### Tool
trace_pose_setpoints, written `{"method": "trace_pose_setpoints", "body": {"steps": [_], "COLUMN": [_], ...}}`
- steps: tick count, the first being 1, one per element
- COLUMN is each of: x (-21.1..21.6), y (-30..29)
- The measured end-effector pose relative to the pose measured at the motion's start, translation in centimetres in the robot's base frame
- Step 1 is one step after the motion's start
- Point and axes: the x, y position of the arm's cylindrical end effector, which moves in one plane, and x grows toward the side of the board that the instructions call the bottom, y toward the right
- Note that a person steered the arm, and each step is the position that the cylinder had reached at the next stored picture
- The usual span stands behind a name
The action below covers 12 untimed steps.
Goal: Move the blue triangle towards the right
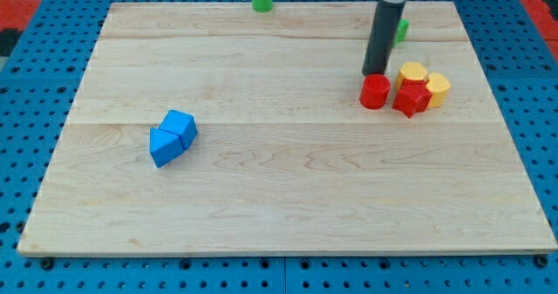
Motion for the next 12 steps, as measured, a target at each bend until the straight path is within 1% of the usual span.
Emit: {"method": "trace_pose_setpoints", "body": {"steps": [1,2,3,4,5,6,7,8,9,10,11,12], "x": [0.4,3.7,5.0,5.0,5.1,8.9,15.5,20.4,21.3,19.5,17.3,17.7], "y": [-3.3,-3.2,-1.6,2.3,3.6,1.7,-1.4,-6.3,-12.5,-18.4,-23.1,-25.8]}}
